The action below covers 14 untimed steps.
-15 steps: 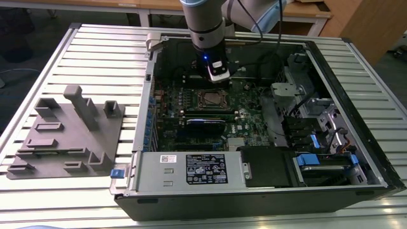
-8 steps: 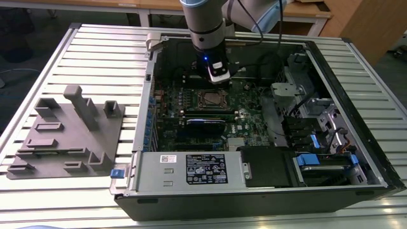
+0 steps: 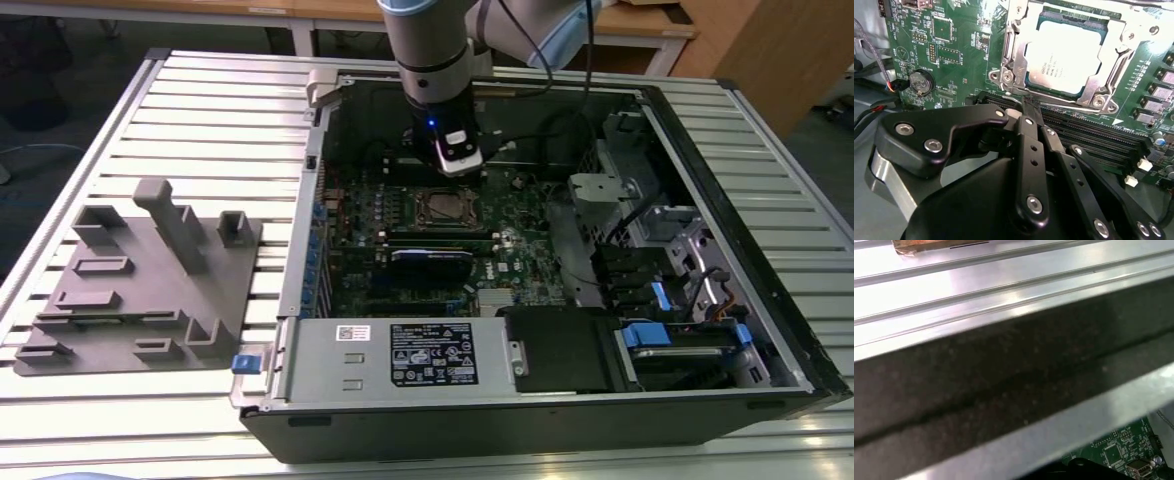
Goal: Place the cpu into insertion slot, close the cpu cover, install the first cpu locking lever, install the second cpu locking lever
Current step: 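Install the first cpu locking lever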
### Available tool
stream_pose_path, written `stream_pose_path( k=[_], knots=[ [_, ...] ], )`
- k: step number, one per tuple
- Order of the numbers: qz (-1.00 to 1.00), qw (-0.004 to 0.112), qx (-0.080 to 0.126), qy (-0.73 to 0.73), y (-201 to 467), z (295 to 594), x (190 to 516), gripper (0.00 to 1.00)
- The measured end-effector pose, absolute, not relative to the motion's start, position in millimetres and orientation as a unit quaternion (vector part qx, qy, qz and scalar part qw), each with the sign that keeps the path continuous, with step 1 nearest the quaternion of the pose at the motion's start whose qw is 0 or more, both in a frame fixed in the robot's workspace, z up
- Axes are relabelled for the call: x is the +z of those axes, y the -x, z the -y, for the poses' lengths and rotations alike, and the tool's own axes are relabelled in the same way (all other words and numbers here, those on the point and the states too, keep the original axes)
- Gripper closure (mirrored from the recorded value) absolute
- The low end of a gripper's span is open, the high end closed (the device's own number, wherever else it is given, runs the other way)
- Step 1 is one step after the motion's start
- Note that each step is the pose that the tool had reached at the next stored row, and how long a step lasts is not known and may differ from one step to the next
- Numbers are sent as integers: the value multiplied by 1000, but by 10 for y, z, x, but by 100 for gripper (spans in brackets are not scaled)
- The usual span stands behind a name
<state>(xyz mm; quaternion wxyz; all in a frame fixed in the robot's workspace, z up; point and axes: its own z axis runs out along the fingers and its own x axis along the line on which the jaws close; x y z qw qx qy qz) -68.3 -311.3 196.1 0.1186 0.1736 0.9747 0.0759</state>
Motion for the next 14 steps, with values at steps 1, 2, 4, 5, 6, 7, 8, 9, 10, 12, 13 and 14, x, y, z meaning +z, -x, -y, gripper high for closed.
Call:
stream_pose_path(
  k=[1, 2, 4, 5, 6, 7, 8, 9, 10, 12, 13, 14],
  knots=[
    [-975, 119, 76, -175, 683, 3107, 1961, 89],
    [-974, 119, 76, -176, 683, 3100, 1961, 89],
    [-974, 119, 75, -178, 683, 3087, 1960, 89],
    [-974, 119, 75, -179, 683, 3084, 1960, 89],
    [-974, 119, 75, -180, 683, 3082, 1960, 89],
    [-973, 119, 75, -181, 683, 3080, 1960, 89],
    [-973, 119, 75, -182, 683, 3079, 1959, 89],
    [-973, 119, 75, -184, 683, 3078, 1959, 89],
    [-973, 119, 75, -185, 683, 3078, 1958, 89],
    [-972, 120, 74, -188, 683, 3076, 1958, 89],
    [-972, 120, 74, -190, 683, 3074, 1957, 89],
    [-971, 120, 74, -191, 683, 3072, 1957, 89]
  ],
)
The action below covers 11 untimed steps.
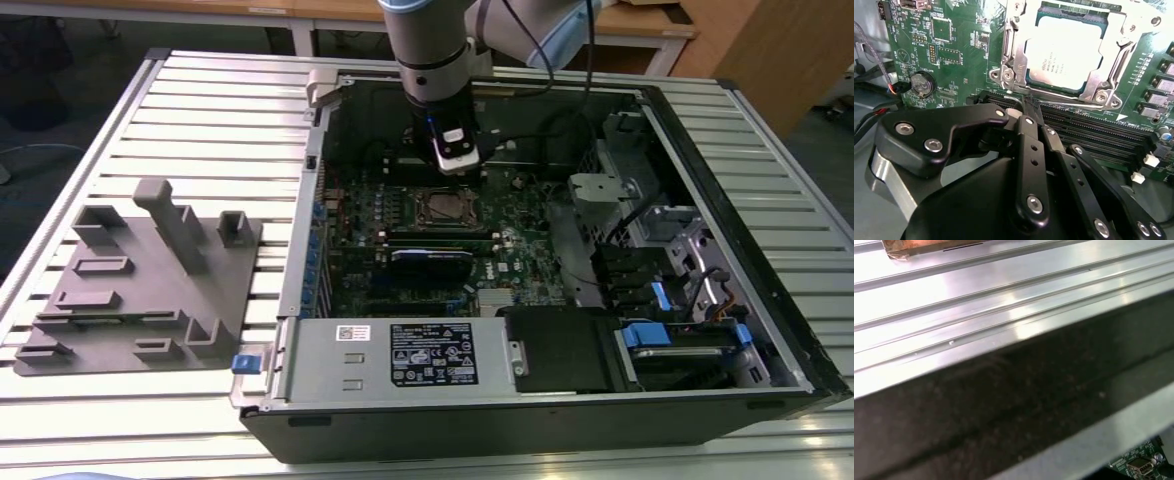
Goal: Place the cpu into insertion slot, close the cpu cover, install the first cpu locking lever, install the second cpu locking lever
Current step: 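Install the first cpu locking lever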
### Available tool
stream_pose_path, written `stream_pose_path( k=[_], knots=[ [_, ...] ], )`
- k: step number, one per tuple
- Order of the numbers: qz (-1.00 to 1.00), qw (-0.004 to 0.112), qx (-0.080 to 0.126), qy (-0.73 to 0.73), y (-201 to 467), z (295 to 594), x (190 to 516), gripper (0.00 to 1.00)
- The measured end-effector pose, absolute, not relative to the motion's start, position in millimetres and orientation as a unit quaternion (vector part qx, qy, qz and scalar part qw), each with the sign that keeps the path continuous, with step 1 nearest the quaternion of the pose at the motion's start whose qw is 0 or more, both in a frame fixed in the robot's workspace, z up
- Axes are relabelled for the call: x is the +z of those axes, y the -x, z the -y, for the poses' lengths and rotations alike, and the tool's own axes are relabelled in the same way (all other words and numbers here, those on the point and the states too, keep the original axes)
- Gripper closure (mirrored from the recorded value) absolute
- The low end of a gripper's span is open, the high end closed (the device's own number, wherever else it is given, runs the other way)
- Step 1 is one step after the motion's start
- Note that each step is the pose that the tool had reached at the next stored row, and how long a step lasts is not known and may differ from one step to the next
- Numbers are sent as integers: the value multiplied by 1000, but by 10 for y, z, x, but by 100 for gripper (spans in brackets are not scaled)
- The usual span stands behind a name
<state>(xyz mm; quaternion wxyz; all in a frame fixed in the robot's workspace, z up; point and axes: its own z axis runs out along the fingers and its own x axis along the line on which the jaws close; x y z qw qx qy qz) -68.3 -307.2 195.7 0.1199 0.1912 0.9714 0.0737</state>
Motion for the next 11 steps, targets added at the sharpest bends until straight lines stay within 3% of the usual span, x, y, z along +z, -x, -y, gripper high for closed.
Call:
stream_pose_path(
  k=[11],
  knots=[
    [-969, 121, 71, -201, 682, 3058, 1951, 89]
  ],
)
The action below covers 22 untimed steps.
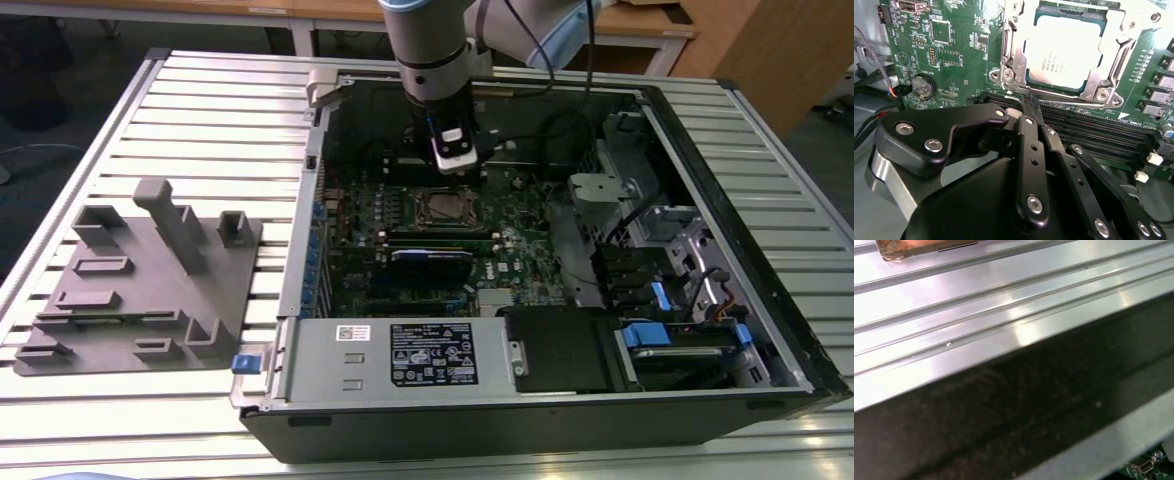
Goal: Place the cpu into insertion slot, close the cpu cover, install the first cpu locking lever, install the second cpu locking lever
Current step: 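Install the first cpu locking lever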
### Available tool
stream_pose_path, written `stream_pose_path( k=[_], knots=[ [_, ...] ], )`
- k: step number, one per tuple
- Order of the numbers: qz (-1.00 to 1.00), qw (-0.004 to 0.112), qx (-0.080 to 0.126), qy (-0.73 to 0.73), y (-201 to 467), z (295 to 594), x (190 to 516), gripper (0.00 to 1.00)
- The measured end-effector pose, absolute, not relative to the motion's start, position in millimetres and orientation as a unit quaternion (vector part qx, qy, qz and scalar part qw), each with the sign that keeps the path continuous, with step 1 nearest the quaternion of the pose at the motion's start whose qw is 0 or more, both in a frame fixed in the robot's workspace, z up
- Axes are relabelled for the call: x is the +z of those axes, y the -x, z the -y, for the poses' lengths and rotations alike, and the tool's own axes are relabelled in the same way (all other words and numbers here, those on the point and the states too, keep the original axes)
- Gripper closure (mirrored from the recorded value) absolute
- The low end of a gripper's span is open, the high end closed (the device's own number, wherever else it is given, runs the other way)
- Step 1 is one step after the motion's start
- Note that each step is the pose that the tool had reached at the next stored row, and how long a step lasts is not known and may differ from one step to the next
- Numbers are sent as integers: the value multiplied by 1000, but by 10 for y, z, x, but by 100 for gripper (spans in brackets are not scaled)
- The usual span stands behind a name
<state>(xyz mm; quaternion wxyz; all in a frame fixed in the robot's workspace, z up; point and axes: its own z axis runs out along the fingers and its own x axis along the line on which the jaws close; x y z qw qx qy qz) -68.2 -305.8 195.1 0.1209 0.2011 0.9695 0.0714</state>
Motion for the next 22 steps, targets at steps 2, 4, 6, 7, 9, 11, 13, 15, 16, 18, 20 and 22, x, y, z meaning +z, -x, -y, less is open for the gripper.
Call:
stream_pose_path(
  k=[2, 4, 6, 7, 9, 11, 13, 15, 16, 18, 20, 22],
  knots=[
    [-969, 121, 70, -202, 683, 3059, 1948, 89],
    [-969, 121, 69, -203, 683, 3059, 1945, 89],
    [-969, 122, 68, -205, 683, 3059, 1943, 89],
    [-969, 122, 68, -205, 683, 3059, 1941, 89],
    [-969, 122, 66, -206, 683, 3059, 1939, 89],
    [-969, 123, 65, -207, 683, 3059, 1937, 89],
    [-969, 123, 64, -207, 683, 3060, 1938, 89],
    [-969, 123, 64, -207, 683, 3059, 1937, 89],
    [-969, 123, 64, -207, 683, 3058, 1937, 89],
    [-969, 123, 64, -207, 682, 3057, 1937, 89],
    [-969, 123, 64, -207, 682, 3056, 1938, 89],
    [-968, 123, 64, -207, 683, 3056, 1947, 89]
  ],
)
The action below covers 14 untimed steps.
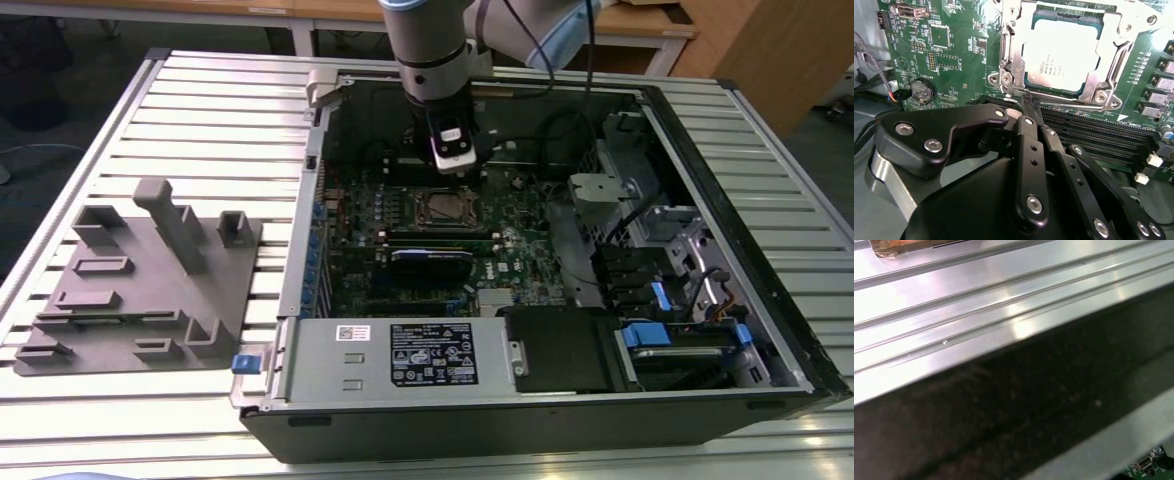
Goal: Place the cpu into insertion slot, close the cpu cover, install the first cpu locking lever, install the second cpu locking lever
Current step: 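Install the first cpu locking lever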
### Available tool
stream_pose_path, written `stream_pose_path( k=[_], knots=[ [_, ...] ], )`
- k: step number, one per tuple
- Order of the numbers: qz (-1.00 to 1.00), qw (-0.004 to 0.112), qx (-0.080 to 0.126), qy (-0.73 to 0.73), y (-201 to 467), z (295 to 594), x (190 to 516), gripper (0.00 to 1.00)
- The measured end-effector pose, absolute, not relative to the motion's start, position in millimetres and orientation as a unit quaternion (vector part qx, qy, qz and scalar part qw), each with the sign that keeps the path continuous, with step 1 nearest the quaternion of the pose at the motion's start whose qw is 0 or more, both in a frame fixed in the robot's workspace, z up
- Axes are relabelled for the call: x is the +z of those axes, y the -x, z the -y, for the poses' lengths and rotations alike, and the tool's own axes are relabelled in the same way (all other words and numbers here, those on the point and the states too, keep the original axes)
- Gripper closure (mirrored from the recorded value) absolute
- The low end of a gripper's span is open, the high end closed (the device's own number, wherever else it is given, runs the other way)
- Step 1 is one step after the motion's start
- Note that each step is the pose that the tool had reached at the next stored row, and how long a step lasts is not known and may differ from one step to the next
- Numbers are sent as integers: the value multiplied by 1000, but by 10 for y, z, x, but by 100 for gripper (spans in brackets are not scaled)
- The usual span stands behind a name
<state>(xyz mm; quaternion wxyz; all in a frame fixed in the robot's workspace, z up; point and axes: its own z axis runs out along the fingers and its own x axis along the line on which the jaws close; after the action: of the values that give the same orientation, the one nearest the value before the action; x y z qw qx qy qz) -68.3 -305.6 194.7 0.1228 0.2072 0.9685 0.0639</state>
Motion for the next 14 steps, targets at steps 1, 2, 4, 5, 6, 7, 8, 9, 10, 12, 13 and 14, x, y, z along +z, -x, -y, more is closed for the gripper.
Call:
stream_pose_path(
  k=[1, 2, 4, 5, 6, 7, 8, 9, 10, 12, 13, 14],
  knots=[
    [-968, 123, 64, -207, 683, 3056, 1952, 89],
    [-968, 123, 64, -207, 682, 3056, 1956, 89],
    [-968, 123, 65, -209, 683, 3055, 1957, 89],
    [-968, 122, 66, -210, 683, 3055, 1958, 89],
    [-967, 122, 67, -211, 683, 3055, 1958, 89],
    [-967, 122, 68, -212, 683, 3053, 1958, 89],
    [-967, 122, 69, -213, 682, 3052, 1959, 89],
    [-967, 122, 70, -214, 682, 3051, 1959, 89],
    [-966, 122, 70, -215, 682, 3050, 1960, 89],
    [-966, 122, 70, -218, 684, 3046, 1960, 89],
    [-966, 122, 70, -219, 686, 3044, 1960, 89],
    [-965, 122, 70, -220, 687, 3041, 1960, 89]
  ],
)
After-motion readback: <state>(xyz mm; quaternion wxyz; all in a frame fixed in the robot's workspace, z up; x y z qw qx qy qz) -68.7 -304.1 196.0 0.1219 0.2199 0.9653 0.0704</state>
